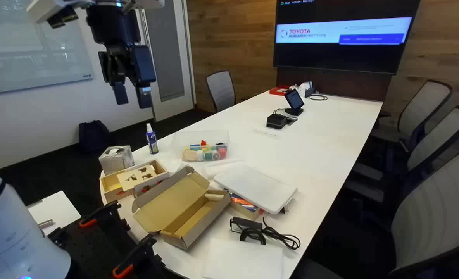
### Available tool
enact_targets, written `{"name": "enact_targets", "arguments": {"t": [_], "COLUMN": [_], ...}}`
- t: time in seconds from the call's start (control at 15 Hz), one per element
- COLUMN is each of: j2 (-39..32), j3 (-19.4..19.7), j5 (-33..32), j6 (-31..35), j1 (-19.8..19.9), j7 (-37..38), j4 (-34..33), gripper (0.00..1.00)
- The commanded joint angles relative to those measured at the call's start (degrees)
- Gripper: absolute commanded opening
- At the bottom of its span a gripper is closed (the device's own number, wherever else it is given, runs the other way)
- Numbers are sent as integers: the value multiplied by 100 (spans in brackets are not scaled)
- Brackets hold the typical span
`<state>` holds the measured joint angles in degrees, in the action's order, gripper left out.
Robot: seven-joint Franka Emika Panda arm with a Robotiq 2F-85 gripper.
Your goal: Place the white lid on the tote
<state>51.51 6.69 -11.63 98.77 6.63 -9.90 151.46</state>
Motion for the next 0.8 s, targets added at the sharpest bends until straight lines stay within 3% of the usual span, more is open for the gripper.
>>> {"name": "enact_targets", "arguments": {"t": [0.0, 0.27, 0.73], "j2": [2, -370, -2537], "j3": [49, -136, -1288], "j5": [-37, -17, -436], "j6": [-22, 31, 385], "j1": [-71, -105, -270], "j7": [44, 296, 1595], "j4": [-13, -392, -1775], "gripper": [100, 100, 100]}}
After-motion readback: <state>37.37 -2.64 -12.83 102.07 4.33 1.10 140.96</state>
